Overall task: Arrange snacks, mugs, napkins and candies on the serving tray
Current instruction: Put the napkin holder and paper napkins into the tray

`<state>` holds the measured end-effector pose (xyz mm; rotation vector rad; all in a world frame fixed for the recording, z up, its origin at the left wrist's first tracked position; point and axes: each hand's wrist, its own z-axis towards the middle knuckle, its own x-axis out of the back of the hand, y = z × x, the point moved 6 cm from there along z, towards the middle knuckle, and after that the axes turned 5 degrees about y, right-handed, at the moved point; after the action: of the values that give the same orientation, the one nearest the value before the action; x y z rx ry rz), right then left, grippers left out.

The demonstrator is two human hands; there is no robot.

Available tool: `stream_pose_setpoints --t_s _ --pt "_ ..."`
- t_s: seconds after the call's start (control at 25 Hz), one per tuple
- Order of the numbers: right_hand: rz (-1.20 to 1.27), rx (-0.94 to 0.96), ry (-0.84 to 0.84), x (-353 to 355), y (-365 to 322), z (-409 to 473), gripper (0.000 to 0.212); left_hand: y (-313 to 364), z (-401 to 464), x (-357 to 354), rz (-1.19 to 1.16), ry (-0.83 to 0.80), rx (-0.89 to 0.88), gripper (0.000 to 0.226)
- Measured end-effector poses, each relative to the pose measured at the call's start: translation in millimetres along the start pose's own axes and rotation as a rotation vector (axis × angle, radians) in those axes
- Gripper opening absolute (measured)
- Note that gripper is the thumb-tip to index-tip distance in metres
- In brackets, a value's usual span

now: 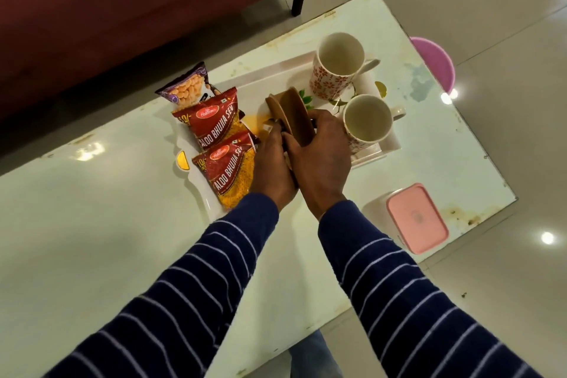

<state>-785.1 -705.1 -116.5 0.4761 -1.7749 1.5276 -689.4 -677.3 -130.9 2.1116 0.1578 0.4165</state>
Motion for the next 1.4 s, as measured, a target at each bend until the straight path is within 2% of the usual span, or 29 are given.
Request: stream_pose_setpoints --t_s 0.12,0.2,0.28,0.32,0.36,0.48,0.64,0.84,0.96,1.16,1.28,1.4 --pt "-0.027 0.002 -0.015 -3.2 -1.5 0.7 0.055 3.9 -1.0 3.7 -0.065 -0.045 0.003 0.041" --pt "-0.111 0.01 -0.014 0.0 -6.3 -3.0 0.059 7.0 -10.5 18.3 -0.04 -0.011 -0.077 0.058" --pt "-0.159 0.035 0.031 11.9 -15.1 -17.5 0.059 2.0 -29.7 34.3 -0.004 -0.036 -0.174 0.064" --pt "-0.137 0.057 0.047 16.7 -21.7 -30.2 0.056 -1.1 -41.7 51.6 0.07 0.023 -0.261 0.066" --pt "-0.09 0.077 0.047 18.7 -28.6 -47.3 0.051 -9.3 -55.3 71.9 0.047 0.068 -0.29 0.064" --pt "0.087 0.112 -0.037 14.7 -46.3 -109.8 0.044 -32.4 -101.4 146.9 0.079 0.298 -0.375 0.044" --pt "0.214 0.165 -0.253 -31.1 -92.7 -210.8 0.043 -98.3 -151.8 290.9 0.01 0.664 -0.187 0.03" --pt "0.279 0.253 -0.517 -102.3 -159.4 -321.7 0.044 -153.3 -204.9 461.3 0.05 0.951 -0.159 0.034" --pt "0.299 0.284 -0.64 -140.5 -210.1 -381.7 0.041 -180.5 -230.0 556.5 0.041 1.079 -0.143 0.021" --pt "0.323 0.288 -0.782 -204.9 -278.3 -454.6 0.037 -216.9 -244.9 675.9 0.065 1.097 -0.067 0.018" --pt "0.267 0.256 -0.876 -258.1 -314.1 -493.5 0.034 -252.5 -235.3 738.1 0.015 1.073 0.091 0.026" --pt "0.191 0.207 -0.935 -310.0 -342.7 -516.5 0.033 -279.3 -209.4 778.7 0.01 0.995 0.233 0.045"
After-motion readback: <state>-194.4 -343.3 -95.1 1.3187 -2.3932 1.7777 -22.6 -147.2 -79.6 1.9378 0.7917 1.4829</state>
